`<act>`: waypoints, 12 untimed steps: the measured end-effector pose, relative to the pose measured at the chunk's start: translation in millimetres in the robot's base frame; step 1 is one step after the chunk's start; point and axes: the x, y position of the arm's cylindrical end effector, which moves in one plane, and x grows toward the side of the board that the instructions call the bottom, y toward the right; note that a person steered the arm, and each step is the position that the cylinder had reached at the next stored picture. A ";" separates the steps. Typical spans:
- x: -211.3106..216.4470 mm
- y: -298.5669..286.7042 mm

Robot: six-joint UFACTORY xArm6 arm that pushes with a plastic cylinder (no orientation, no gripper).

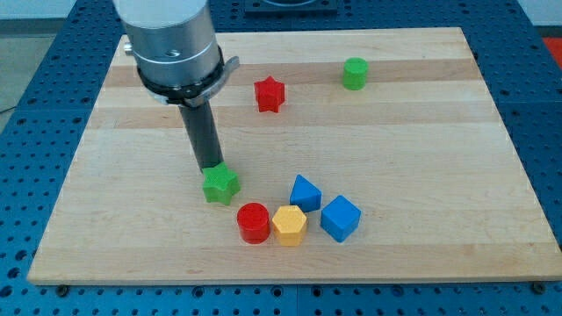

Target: Slide the green star closer red circle

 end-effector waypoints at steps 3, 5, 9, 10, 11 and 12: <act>-1.8 -76.5; 5.6 27.6; 13.9 47.0; 17.4 66.7; 13.1 39.3; 4.1 0.0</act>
